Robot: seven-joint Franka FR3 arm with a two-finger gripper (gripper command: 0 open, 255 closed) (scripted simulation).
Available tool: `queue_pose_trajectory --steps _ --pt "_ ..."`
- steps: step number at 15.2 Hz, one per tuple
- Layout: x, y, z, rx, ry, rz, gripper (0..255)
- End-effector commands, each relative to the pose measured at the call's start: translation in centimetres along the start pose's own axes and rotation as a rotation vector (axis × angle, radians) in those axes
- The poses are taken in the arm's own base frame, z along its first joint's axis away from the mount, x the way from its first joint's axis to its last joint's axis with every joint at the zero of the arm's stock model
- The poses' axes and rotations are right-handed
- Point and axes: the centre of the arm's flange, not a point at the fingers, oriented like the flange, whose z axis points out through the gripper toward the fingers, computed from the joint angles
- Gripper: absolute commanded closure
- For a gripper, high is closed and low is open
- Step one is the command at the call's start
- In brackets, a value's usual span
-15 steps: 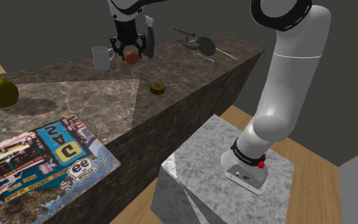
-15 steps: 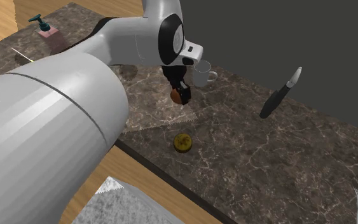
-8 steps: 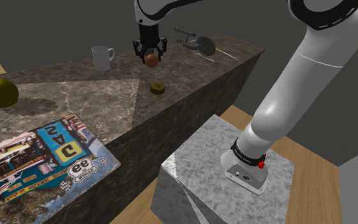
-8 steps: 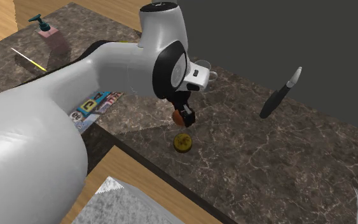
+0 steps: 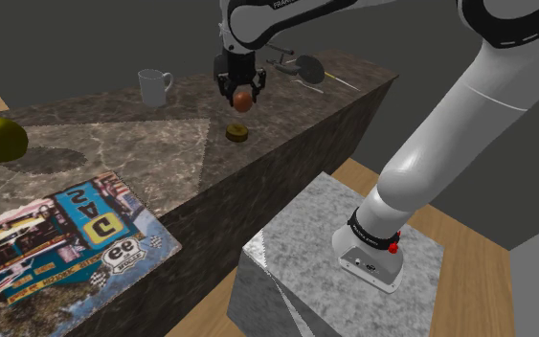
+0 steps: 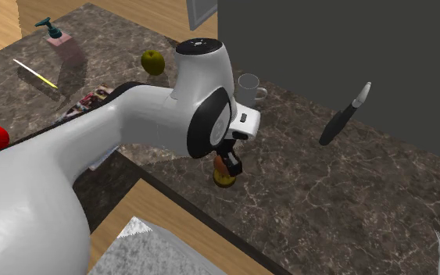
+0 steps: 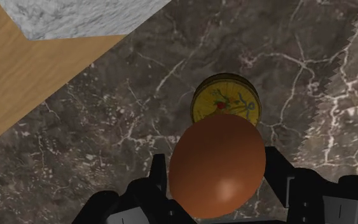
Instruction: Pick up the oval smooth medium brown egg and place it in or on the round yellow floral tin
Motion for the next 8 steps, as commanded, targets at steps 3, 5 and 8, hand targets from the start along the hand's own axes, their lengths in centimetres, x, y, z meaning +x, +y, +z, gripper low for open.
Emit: queue_pose_trajectory --steps 3,5,8 --pt "-0.2 -0.4 2.0 0.0 0.001 0.0 255" --pt "-0.3 -0.6 3.0 0.0 0.001 0.0 255" --pt "-0.4 -0.9 4.6 0.0 0.001 0.0 255"
